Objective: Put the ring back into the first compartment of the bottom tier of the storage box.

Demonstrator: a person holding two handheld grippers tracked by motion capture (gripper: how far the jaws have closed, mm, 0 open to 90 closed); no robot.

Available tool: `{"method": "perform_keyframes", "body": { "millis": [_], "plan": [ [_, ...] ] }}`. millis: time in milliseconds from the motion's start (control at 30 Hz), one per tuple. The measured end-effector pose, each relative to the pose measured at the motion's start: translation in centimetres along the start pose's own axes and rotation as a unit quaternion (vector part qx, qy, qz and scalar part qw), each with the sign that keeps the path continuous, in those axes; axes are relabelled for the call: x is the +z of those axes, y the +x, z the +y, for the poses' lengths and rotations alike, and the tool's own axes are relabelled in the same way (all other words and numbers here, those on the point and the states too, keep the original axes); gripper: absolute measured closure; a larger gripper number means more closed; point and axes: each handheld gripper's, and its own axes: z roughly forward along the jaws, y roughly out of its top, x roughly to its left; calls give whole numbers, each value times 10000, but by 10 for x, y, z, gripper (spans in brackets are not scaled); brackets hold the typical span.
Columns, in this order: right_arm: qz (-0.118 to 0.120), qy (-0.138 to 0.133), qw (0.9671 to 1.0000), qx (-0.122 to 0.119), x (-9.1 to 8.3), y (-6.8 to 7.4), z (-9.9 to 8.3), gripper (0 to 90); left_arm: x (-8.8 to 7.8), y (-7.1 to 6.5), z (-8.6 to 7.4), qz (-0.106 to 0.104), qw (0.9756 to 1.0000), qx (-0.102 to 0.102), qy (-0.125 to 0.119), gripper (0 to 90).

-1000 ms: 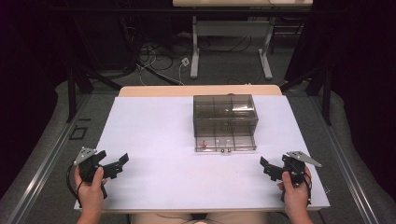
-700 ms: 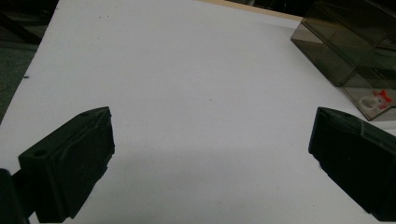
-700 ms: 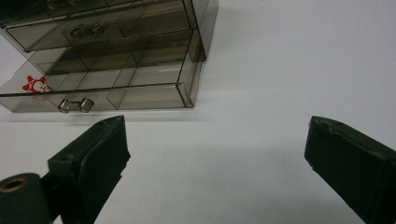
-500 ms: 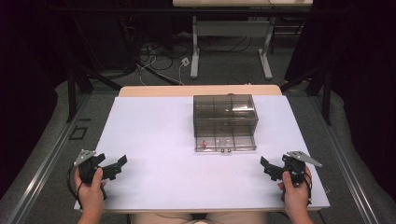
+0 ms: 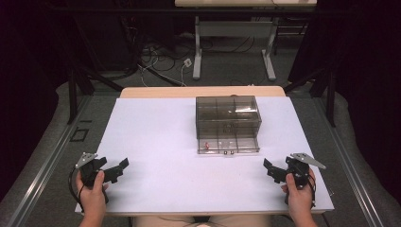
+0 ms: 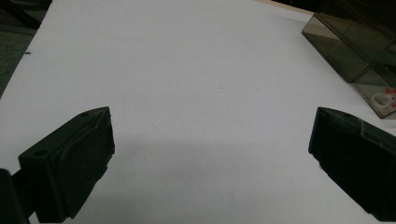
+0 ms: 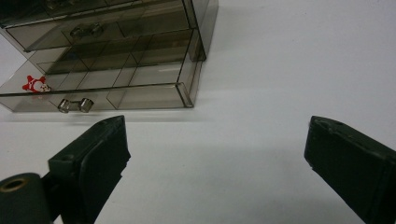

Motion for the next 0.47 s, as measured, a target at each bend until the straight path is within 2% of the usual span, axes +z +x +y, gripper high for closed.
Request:
{"method": "perform_keyframes", "body": {
  "millis": [467],
  "plan": [
    [21, -30, 10000, -5, 1, 0, 0, 59, 0, 0, 0, 8, 10000, -19, 11, 5]
  ]
}}
